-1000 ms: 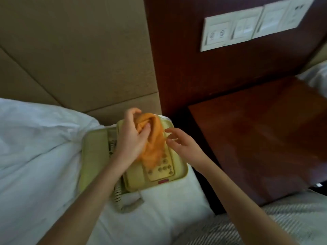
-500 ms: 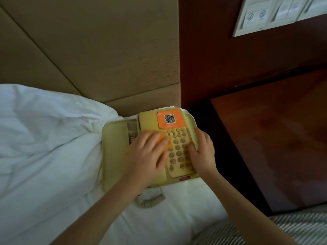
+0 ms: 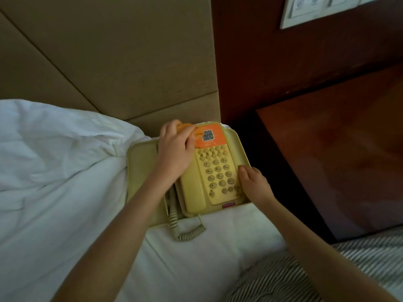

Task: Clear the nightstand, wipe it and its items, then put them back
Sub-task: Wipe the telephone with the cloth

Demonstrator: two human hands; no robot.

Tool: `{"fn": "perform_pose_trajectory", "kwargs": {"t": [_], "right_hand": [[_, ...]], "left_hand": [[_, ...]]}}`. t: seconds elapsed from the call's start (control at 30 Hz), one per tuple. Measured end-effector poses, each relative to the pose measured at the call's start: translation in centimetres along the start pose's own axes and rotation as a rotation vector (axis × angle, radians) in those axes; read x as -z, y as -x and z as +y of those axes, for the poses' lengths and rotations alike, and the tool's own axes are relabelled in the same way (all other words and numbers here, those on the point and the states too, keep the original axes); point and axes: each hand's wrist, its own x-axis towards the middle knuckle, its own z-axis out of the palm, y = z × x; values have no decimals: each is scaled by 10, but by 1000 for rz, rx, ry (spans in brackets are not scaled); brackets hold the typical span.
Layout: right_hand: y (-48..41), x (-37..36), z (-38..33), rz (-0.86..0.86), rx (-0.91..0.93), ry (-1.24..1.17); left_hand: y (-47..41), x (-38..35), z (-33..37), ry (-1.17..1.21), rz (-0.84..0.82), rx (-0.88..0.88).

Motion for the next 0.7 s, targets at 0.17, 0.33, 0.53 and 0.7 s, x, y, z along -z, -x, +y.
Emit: {"fn": "perform_pose_trajectory", "kwargs": {"t": [0.17, 0.33, 0.53, 0.7], "right_hand": [[3, 1, 1, 40, 40, 47], [23, -8, 19, 98, 85, 23], [36, -2, 33, 110, 143, -184], [43, 0, 46, 113, 215, -129]], "left_hand": [[102, -9, 6, -53, -30, -303], [115, 3, 4, 4, -65, -436], [18, 3, 65, 113, 97, -162], [-28, -61, 62, -285, -86, -89]]}}
